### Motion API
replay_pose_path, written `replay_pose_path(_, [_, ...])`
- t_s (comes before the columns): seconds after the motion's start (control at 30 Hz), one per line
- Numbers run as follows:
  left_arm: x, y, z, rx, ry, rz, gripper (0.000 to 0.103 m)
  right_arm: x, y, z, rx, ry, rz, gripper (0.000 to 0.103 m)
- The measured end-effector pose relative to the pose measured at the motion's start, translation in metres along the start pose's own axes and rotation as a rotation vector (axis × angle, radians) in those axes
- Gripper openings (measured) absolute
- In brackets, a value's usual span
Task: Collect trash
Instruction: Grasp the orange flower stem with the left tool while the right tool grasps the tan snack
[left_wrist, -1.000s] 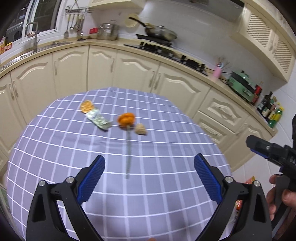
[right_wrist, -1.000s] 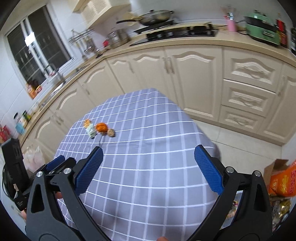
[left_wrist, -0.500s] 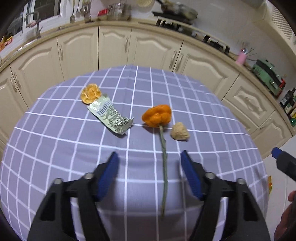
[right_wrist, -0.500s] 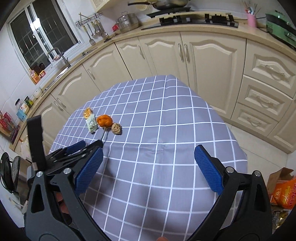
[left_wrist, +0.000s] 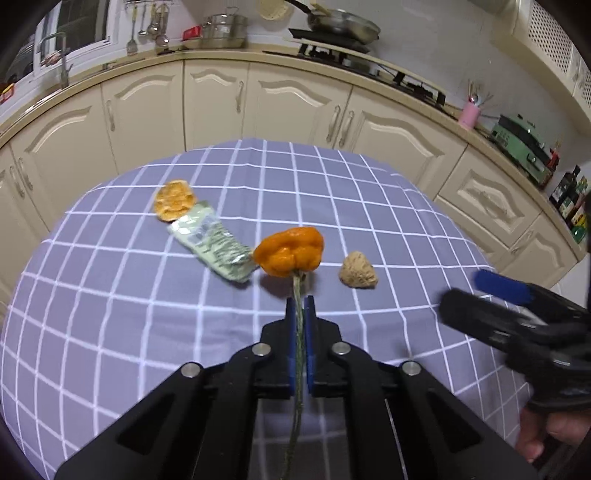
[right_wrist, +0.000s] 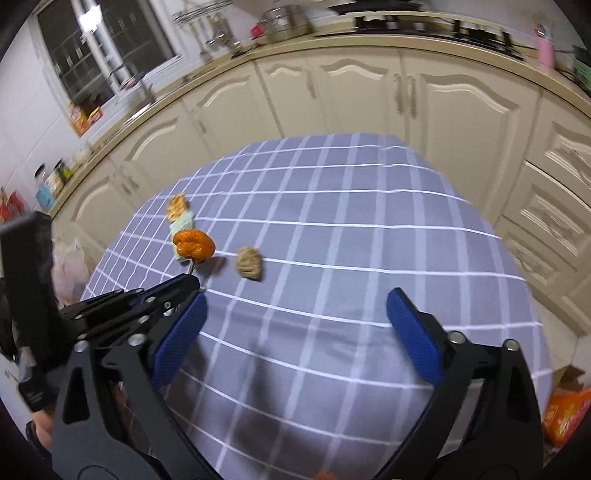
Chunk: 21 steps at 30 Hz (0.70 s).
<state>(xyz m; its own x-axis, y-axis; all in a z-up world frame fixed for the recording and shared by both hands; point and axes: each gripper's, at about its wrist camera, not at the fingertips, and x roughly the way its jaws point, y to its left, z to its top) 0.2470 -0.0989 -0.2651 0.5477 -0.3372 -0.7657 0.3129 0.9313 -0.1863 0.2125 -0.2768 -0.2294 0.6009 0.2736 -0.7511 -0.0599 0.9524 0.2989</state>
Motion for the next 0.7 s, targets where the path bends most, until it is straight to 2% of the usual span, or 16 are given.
replay_pose_path(0.2, [-0.028, 0.021, -0.009, -0.055, -0.037, -0.004, 0.004, 0.039, 0.033, 0.011, -0.104, 0.038, -0.008, 0.058])
replay_pose_path(0.27, [-0.034, 0.026, -0.011, -0.068, -0.044, -0.007, 0.004, 0.05, 0.041, 0.009, -0.141, 0.049, -0.037, 0.04])
replay_pose_path(0.3, [-0.037, 0.028, -0.012, -0.072, -0.047, -0.007, 0.004, 0.05, 0.044, 0.009, -0.157, 0.037, -0.054, 0.037])
replay_pose_path(0.37, [-0.042, 0.032, -0.014, -0.083, -0.053, -0.007, 0.004, 0.047, 0.044, 0.006, -0.155, 0.034, -0.056, 0.021])
replay_pose_path(0.43, [-0.048, 0.034, -0.016, -0.091, -0.062, -0.009, 0.004, 0.04, 0.037, 0.003, -0.103, 0.037, -0.017, 0.021])
replay_pose_path(0.7, [-0.078, 0.017, -0.019, -0.07, -0.11, -0.04, 0.004, -0.026, 0.017, -0.012, -0.031, -0.047, -0.007, 0.021])
